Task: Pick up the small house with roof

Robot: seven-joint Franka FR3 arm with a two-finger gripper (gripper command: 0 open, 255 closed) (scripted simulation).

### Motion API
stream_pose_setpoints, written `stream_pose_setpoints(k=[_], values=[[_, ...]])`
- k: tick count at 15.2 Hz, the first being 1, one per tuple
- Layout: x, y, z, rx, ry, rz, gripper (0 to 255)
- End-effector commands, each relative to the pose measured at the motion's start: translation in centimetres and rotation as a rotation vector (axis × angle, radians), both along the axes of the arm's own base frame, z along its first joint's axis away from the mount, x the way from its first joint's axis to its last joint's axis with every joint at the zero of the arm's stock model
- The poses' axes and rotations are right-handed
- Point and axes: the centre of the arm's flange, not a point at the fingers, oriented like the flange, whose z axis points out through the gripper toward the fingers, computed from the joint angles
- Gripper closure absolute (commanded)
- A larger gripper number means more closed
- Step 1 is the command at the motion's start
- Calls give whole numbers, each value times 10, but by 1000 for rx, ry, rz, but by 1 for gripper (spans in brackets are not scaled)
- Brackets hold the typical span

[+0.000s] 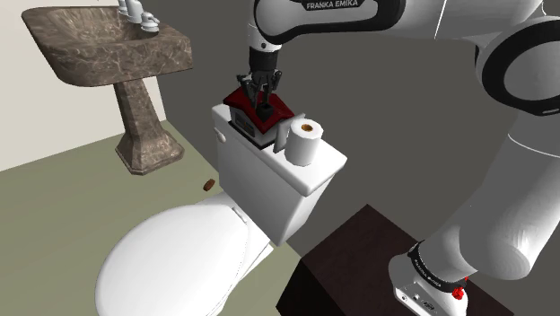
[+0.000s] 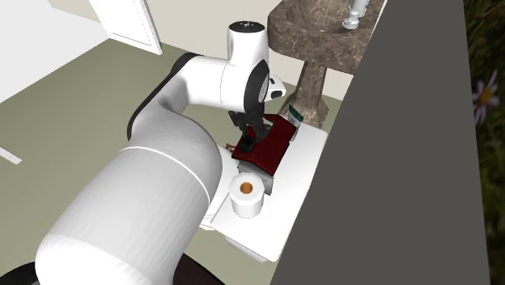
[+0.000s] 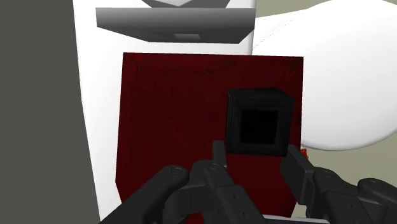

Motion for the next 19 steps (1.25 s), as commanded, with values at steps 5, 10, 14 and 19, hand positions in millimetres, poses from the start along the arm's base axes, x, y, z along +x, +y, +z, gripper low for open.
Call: stream_pose_setpoints(k=[5, 10, 14, 19], values=[[0, 0, 15, 0, 1, 0, 255], [0, 0, 42, 0, 1, 0, 255], [0, 0, 63, 0, 1, 0, 255], [0, 0, 79, 0, 1, 0, 255]])
